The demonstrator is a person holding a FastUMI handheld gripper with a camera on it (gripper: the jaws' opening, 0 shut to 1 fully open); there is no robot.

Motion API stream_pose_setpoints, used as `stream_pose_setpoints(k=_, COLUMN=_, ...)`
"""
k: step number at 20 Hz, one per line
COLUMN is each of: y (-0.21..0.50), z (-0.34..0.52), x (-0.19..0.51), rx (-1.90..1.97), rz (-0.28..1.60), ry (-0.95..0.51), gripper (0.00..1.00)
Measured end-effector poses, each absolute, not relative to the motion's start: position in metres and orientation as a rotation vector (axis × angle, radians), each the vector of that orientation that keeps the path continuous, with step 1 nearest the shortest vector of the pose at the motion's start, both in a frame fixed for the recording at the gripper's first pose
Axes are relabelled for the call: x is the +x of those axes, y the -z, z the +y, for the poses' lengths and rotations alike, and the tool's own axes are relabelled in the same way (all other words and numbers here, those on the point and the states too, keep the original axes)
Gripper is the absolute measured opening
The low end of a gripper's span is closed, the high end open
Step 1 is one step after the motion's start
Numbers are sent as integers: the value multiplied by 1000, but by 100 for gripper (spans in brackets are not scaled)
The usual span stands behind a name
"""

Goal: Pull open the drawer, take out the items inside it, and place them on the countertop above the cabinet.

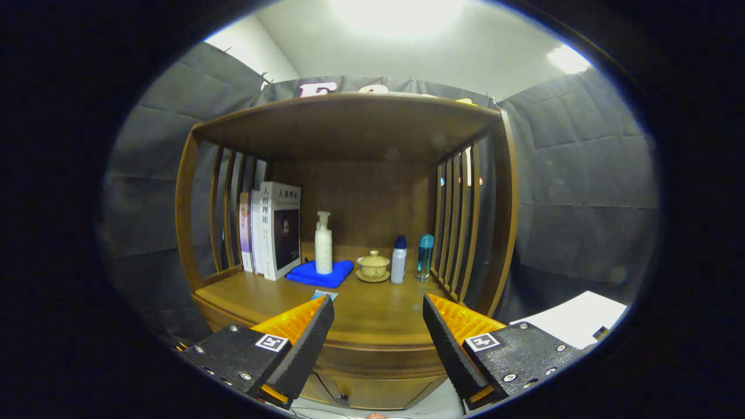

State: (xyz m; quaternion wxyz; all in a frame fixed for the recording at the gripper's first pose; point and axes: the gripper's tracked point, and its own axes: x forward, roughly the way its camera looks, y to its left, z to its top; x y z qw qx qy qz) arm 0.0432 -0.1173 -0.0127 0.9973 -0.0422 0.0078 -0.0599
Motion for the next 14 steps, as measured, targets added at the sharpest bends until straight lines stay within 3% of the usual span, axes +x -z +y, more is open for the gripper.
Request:
stream_pose_setpoints(k=5, y=-28, z=-83, x=26, rx=-157, rz=-15, ry=98, gripper=95)
stream_pose_setpoints(k=14, y=-30, z=-107, x=14, rx=-207, rz=-7, ry=295, gripper=95)
